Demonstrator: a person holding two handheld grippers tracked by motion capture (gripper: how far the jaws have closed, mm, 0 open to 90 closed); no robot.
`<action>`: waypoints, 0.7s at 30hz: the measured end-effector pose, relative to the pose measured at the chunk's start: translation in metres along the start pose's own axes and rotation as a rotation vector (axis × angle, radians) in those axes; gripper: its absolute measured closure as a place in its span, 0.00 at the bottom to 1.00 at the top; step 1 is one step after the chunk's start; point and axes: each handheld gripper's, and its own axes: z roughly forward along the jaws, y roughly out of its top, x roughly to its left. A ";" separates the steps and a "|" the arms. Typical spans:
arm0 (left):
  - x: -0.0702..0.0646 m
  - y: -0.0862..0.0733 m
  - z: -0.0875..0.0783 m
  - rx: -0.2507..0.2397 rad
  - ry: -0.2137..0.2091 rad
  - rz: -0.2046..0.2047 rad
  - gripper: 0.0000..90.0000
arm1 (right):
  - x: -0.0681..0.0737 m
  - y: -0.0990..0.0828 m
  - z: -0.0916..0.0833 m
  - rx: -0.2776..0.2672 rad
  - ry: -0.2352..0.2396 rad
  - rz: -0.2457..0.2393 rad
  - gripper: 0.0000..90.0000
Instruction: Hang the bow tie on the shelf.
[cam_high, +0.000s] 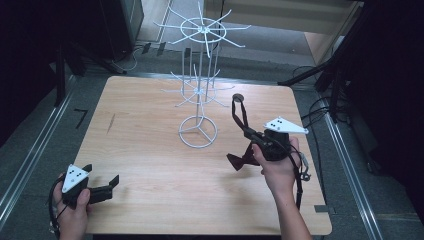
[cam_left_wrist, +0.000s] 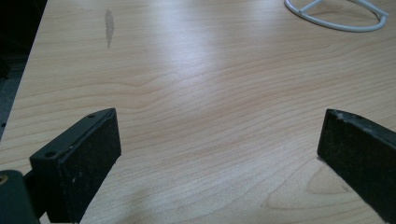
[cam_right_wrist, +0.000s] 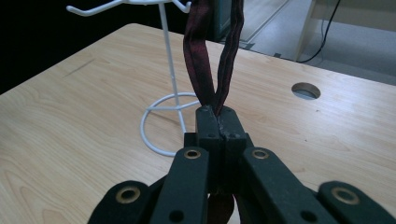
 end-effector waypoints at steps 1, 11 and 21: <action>0.000 0.000 0.000 -0.001 0.000 -0.004 0.00 | 0.002 0.001 -0.001 0.001 0.004 -0.003 1.00; 0.000 0.000 0.000 -0.003 -0.002 -0.002 0.00 | 0.012 0.006 0.008 0.014 0.045 -0.036 1.00; 0.000 0.000 0.000 -0.002 -0.001 -0.003 0.00 | -0.001 0.004 0.033 0.046 0.059 0.002 1.00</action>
